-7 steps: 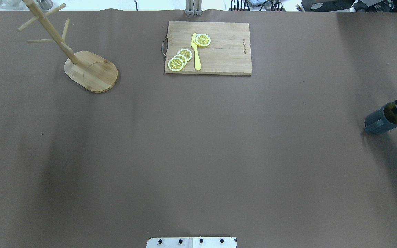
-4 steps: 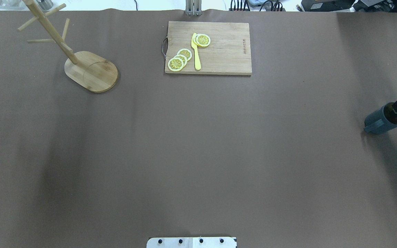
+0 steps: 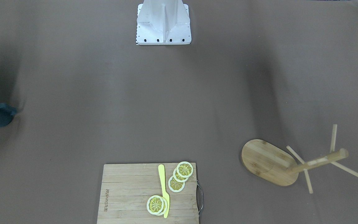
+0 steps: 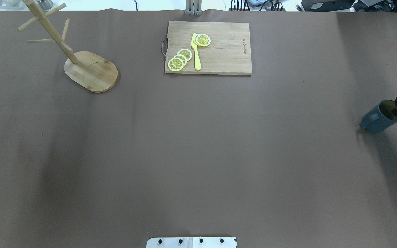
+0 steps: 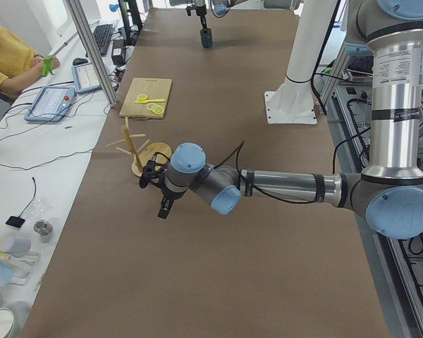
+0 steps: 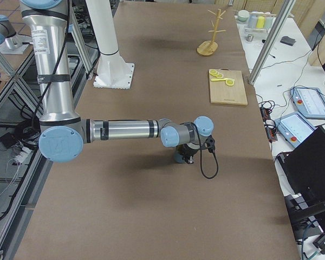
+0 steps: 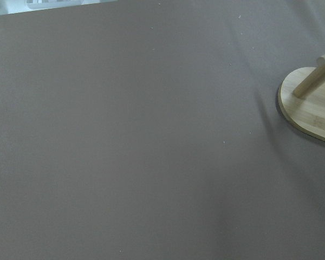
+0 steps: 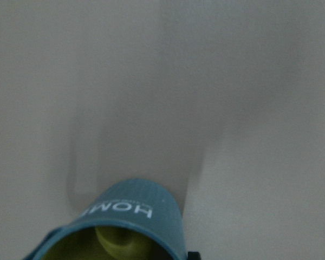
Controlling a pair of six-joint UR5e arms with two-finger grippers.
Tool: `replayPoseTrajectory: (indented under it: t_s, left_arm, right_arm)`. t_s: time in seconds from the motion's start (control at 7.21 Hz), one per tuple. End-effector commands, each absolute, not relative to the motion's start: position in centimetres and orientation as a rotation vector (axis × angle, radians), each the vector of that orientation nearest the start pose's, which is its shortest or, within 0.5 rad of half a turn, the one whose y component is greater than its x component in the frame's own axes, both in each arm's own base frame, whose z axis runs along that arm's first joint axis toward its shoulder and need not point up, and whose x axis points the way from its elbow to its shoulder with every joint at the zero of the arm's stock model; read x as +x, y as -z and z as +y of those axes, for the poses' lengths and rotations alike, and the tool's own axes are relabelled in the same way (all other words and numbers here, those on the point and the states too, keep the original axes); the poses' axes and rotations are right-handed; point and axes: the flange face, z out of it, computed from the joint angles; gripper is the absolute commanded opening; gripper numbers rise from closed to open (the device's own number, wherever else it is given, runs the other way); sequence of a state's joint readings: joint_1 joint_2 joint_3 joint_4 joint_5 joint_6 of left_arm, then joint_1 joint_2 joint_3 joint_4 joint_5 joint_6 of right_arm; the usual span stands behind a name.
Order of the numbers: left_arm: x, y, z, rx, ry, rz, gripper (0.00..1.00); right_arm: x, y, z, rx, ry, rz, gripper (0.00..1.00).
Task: Hang cup on storage rack
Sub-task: 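Carry the teal mug toward the table center and set it down with the right gripper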
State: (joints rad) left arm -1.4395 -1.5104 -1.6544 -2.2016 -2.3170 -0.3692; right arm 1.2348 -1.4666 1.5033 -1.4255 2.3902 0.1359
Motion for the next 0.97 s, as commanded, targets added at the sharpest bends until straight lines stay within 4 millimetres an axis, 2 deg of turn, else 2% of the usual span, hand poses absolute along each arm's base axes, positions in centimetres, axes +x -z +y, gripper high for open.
replayPoseTrajectory:
  t_s: [0.0, 0.28, 0.42, 0.55, 0.69, 0.83]
  left_arm:
    - [0.3, -57.8, -49.6, 0.416, -0.029, 0.849, 0.99]
    - [0.4, -57.8, -49.6, 0.413, -0.026, 0.850, 0.99]
    - [0.7, -57.6, -49.7, 0.419, -0.035, 0.852, 0.99]
    - [0.7, -58.2, -49.4, 0.411, -0.034, 0.850, 0.99]
    - [0.8, -58.6, -49.5, 0.404, -0.033, 0.849, 0.99]
    - [1.3, -58.9, -49.5, 0.394, -0.038, 0.852, 0.99]
  right_arm:
    - [-15.7, -54.2, -56.4, 0.089, 0.355, -0.867, 0.00]
    - [-23.7, -43.5, -57.8, 0.163, 0.434, -0.915, 0.00]
    - [-29.7, -38.5, -57.4, 0.156, 0.449, -0.941, 0.00]
    - [-35.4, -33.3, -56.3, 0.153, 0.413, -0.948, 0.00]
    - [-41.1, -27.8, -54.4, 0.146, 0.378, -0.966, 0.00]
    - [-45.1, -23.2, -52.6, 0.166, 0.357, -0.977, 0.00]
